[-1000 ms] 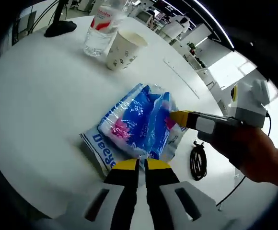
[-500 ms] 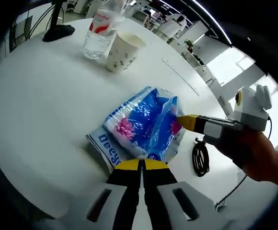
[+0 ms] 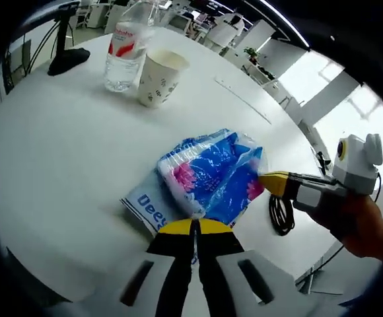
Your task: Arrange the tabletop items into an orderly group along one side of the table until the central work area is clear of visible clutter.
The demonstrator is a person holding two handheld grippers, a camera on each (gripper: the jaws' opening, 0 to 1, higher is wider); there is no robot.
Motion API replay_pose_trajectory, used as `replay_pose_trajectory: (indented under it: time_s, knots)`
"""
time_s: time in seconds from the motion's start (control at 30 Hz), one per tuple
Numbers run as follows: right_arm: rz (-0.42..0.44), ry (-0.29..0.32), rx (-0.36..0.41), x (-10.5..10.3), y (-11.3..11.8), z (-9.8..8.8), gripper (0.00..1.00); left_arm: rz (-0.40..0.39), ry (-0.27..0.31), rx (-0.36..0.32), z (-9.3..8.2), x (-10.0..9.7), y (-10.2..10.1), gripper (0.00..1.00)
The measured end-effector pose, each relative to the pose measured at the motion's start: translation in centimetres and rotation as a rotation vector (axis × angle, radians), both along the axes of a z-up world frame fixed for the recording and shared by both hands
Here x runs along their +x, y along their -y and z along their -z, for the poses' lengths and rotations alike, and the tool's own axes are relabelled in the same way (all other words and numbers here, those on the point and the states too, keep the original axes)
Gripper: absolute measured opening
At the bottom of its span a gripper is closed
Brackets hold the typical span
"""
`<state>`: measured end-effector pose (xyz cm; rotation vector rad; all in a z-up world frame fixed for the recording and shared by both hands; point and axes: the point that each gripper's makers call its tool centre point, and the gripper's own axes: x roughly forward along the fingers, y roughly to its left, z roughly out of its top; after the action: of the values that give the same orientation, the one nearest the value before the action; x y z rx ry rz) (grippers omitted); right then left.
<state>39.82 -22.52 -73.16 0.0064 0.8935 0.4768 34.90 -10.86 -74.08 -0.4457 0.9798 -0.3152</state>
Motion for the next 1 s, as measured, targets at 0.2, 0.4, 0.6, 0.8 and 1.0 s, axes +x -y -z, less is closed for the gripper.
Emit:
replay_pose_trajectory:
  time_s: [0.2, 0.4, 0.6, 0.8, 1.0]
  knots:
    - [0.048, -0.007, 0.027, -1.7, 0.4, 0.2, 0.00, 0.027, 0.008, 0.023, 0.1, 0.2, -0.4, 0.00]
    - [0.121, -0.008, 0.071, -3.4, 0.5, 0.4, 0.00, 0.045, 0.026, 0.038, 0.1, 0.4, -0.9, 0.00]
    - [0.169, -0.002, 0.097, -4.9, 0.5, 0.3, 0.00, 0.083, 0.046, 0.056, 0.0, 0.5, -1.0, 0.00]
    - [0.205, 0.009, 0.117, -5.7, 0.4, -0.1, 0.00, 0.105, 0.056, 0.053, -0.3, 0.7, -1.1, 0.00]
    - [0.221, 0.021, 0.124, -6.4, 0.4, -0.5, 0.00, 0.145, 0.074, 0.067, -0.6, 0.8, -1.0, 0.00]
